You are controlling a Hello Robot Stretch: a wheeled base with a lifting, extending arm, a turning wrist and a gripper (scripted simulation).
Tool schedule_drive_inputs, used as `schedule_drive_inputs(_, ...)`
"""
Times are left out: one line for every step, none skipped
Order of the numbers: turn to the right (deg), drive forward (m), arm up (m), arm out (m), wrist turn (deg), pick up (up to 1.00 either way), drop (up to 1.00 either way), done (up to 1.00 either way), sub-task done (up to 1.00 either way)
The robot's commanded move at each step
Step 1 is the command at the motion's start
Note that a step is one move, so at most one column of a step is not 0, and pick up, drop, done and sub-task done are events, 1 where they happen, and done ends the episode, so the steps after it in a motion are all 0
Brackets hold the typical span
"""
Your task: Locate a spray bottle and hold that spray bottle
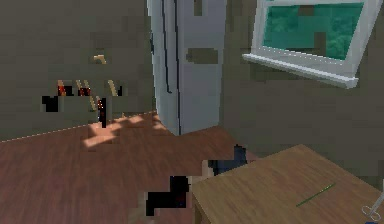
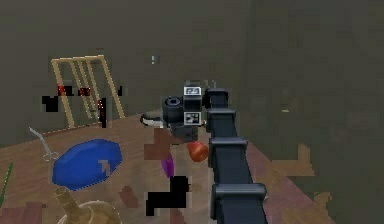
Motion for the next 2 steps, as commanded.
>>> schedule_drive_inputs(0.0,0.0,-0.3,0.0,0.0,0.0,0.0,0.0,0.0)
schedule_drive_inputs(0.0,0.0,0.0,0.0,0.0,1.0,0.0,0.0,0.0)
